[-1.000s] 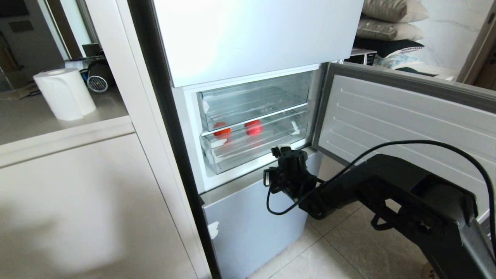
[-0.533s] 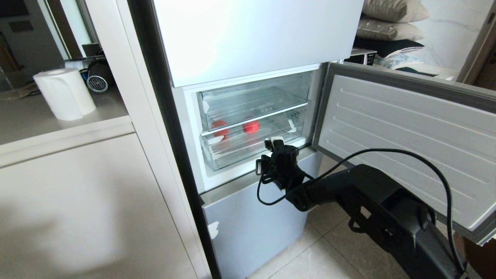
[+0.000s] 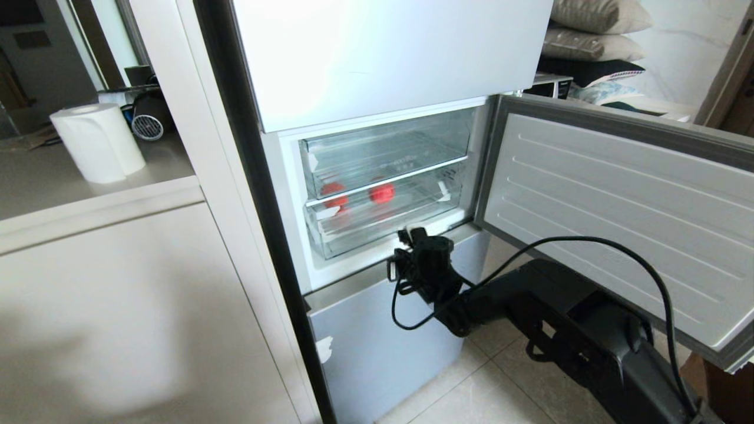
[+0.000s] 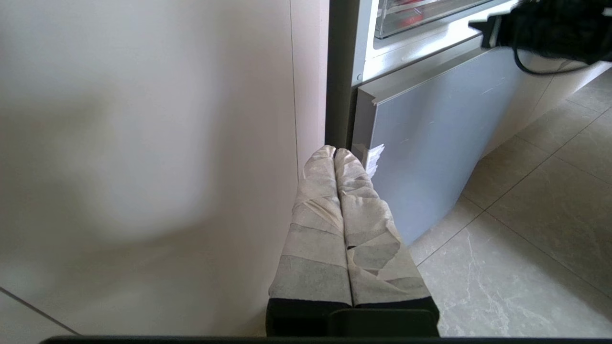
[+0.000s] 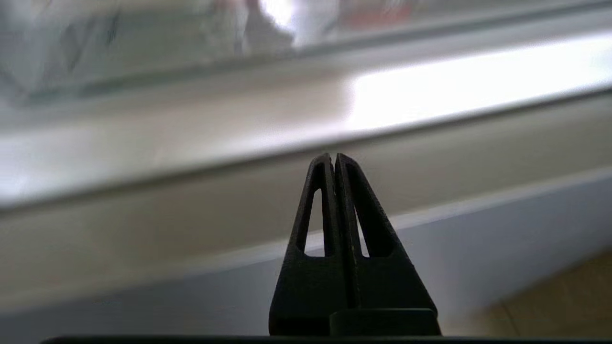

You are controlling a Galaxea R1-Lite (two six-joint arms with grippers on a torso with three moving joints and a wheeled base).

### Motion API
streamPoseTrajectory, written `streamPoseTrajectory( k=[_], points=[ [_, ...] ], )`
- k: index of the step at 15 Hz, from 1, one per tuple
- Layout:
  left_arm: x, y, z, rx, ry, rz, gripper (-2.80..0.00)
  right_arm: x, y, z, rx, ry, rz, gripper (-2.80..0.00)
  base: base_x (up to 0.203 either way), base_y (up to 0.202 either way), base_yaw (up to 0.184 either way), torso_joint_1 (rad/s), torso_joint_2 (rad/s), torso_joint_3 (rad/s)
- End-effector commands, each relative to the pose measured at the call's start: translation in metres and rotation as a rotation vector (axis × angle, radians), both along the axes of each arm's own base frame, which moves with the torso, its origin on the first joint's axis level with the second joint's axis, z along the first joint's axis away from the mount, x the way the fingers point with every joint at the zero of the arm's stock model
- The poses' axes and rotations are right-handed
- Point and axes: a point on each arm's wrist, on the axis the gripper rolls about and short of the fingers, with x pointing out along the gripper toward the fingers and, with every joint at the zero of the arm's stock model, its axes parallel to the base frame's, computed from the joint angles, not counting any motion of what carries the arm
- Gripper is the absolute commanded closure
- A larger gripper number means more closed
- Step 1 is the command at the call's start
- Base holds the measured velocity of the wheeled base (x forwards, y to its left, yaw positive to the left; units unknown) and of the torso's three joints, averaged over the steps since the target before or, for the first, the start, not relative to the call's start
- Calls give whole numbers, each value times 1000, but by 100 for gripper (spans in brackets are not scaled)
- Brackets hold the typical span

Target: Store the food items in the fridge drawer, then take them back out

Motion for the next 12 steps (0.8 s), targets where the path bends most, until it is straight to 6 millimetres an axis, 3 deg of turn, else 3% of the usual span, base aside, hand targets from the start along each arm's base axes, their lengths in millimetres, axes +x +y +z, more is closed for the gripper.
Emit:
streamPoseTrajectory(
  k=[1,3,5,9,12],
  points=[
    [0,0,0,0,2,0,0,-48,-9,51,-10,8,37,0,0,0,0,0,0,0],
    [0,0,0,0,2,0,0,-106,-24,104,-3,-24,86,0,0,0,0,0,0,0],
    [0,0,0,0,2,0,0,-166,-49,141,3,-53,132,0,0,0,0,0,0,0],
    [0,0,0,0,2,0,0,-258,-111,192,70,-158,169,0,0,0,0,0,0,0],
    [0,0,0,0,2,0,0,-308,-161,214,139,-254,139,0,0,0,0,0,0,0]
  ],
)
